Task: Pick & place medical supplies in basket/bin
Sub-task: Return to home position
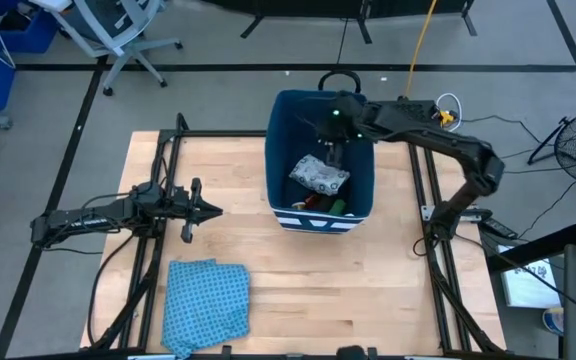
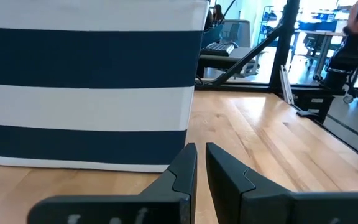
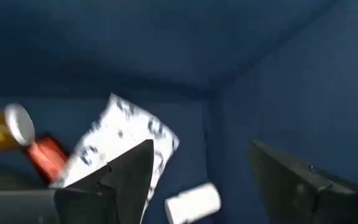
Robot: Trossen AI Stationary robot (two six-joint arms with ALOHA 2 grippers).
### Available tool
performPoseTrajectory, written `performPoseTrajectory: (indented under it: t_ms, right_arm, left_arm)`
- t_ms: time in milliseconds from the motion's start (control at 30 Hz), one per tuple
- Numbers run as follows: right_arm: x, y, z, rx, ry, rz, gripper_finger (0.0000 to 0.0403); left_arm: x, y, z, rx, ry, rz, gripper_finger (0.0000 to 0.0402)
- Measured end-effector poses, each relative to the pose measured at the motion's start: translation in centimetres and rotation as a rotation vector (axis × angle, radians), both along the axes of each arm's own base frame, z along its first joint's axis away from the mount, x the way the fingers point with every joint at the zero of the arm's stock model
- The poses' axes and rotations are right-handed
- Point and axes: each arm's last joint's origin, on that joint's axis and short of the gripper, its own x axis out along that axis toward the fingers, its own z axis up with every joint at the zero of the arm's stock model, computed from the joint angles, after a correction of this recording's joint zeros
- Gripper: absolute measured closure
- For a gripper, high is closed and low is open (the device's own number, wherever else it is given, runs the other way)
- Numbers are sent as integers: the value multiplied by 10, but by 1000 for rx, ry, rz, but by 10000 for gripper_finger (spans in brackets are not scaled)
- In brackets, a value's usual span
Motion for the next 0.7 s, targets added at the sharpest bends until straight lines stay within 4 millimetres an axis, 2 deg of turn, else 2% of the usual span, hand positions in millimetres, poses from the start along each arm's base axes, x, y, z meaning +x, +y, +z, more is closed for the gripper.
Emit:
performPoseTrajectory:
  t_ms: [267, 400, 500, 600, 700]
  right_arm:
    - [-26, 33, 58, -56, -222, 5, 207]
    - [-43, 52, 79, -52, -294, 37, 260]
    - [-58, 68, 95, 69, -411, 123, 313]
    - [-70, 92, 96, 253, -498, 261, 376]
    - [-77, 124, 74, 333, -491, 357, 394]
  left_arm:
    - [0, 0, 0, 10, -1, 0, 364]
    - [0, 0, 0, 26, -3, -1, 364]
    - [0, 0, 0, 37, -3, -1, 364]
    - [0, 1, 0, 39, 0, 36, 364]
    - [0, 2, 0, 44, 3, 82, 364]
